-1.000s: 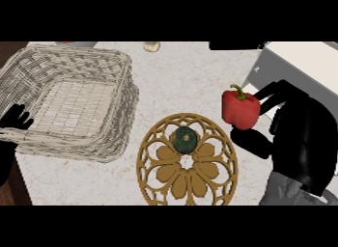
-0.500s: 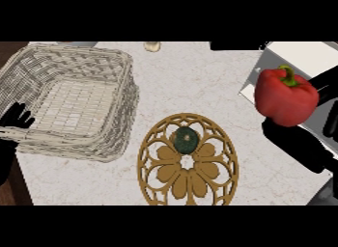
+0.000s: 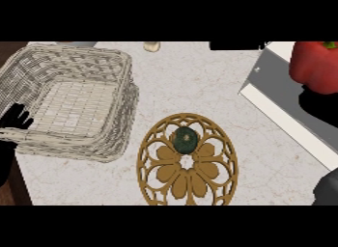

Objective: Pick the bell pepper from the placemat and place it in the tiered shelf

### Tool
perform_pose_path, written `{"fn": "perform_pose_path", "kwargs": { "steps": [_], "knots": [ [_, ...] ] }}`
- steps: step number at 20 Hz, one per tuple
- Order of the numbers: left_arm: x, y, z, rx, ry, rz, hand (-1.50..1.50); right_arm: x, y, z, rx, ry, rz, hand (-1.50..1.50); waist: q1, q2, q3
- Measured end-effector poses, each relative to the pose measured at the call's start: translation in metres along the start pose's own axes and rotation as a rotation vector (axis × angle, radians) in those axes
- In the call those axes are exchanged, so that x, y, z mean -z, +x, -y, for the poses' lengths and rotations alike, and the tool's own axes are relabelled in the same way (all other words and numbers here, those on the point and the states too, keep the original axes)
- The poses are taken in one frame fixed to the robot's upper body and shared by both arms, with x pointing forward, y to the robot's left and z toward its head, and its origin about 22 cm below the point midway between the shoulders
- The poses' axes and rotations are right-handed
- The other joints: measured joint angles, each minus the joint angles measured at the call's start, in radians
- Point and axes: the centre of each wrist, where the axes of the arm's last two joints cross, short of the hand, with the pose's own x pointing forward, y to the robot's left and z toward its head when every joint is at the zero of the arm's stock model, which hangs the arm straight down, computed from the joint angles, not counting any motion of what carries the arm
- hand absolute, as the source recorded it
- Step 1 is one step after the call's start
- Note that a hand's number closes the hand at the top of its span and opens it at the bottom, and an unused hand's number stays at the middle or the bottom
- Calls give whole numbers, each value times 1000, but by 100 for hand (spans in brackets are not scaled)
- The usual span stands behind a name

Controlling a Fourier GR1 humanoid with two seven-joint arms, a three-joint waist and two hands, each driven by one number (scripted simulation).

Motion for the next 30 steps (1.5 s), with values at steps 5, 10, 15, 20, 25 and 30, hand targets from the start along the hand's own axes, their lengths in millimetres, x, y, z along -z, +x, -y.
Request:
{"fn": "perform_pose_path", "kwargs": {
  "steps": [5,10,15,20,25,30],
  "knots": [
    [0,1,1,0,-11,3,0,30,4,9,-60,-4,-39,150,5,2,1],
    [2,0,0,-5,-23,7,0,57,3,15,-142,-17,-88,150,9,5,1],
    [2,1,1,-7,-26,15,0,83,-8,15,-220,-2,-141,150,14,7,2],
    [5,3,2,-11,-36,20,0,104,-24,11,-231,14,-203,150,19,9,2],
    [8,5,3,-12,-35,27,0,126,-44,1,-207,26,-261,150,23,10,3],
    [7,5,3,-10,-18,36,0,138,-77,-7,-182,-11,-360,-150,19,10,5]
  ]
}}
